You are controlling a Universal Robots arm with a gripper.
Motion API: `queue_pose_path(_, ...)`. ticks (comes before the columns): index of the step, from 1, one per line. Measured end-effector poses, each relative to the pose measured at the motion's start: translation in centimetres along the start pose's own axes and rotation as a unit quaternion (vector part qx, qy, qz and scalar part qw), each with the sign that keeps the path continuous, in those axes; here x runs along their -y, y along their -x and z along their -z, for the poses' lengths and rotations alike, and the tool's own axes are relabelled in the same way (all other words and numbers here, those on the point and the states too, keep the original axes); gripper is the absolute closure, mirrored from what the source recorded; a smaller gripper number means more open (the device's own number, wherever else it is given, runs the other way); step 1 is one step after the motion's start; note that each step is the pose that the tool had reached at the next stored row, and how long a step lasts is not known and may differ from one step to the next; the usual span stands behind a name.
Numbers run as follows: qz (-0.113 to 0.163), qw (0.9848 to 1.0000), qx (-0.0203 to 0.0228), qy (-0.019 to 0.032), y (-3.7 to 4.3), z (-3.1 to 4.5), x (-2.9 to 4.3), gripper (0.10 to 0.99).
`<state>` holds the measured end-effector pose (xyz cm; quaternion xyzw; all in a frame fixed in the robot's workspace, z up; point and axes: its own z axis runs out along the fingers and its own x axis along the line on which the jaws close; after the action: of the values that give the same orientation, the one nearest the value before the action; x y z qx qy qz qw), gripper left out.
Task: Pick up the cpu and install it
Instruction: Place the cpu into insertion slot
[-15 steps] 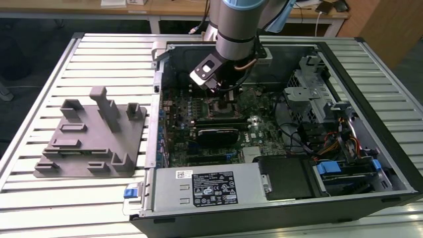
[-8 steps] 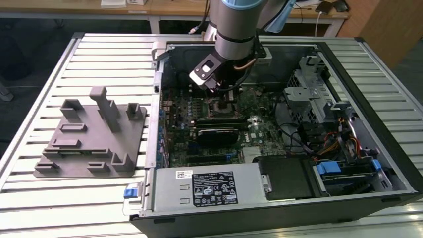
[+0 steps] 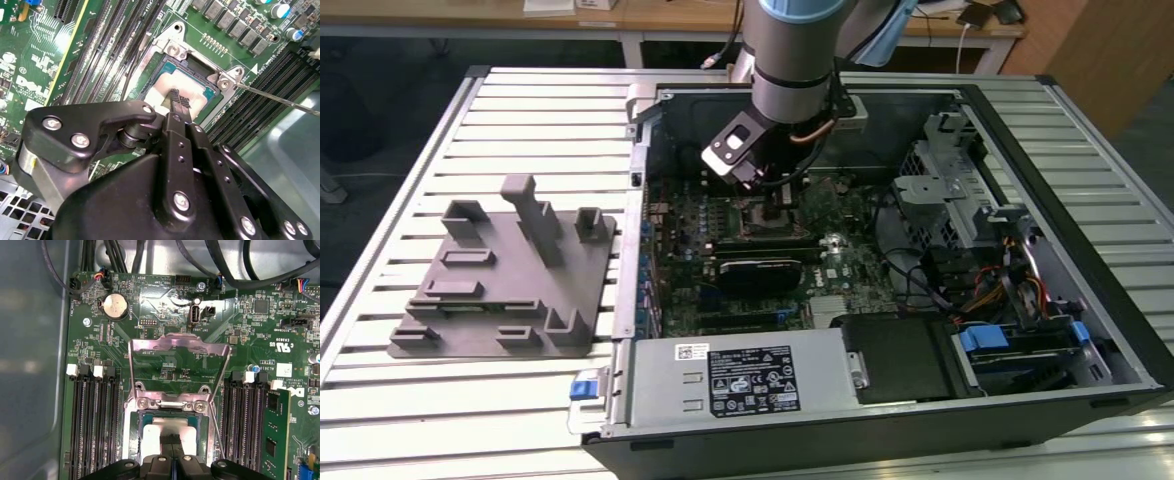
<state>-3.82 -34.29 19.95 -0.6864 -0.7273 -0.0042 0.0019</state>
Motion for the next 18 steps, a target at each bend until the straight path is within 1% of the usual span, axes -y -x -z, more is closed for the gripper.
queue_pose_path(7,0.0,1.0,-0.0001,0.0001,-0.01,-0.11,0.0,0.98)
queue_pose_path(10,0.0,1.0,-0.0007,0.0005,-0.02,-0.02,-0.01,0.98)
queue_pose_path(14,0.0,1.0,-0.0003,0.0004,-0.02,0.67,-0.01,0.98)
queue_pose_path(18,0.0,1.0,-0.0001,0.0007,-0.02,1.74,-0.01,0.98)
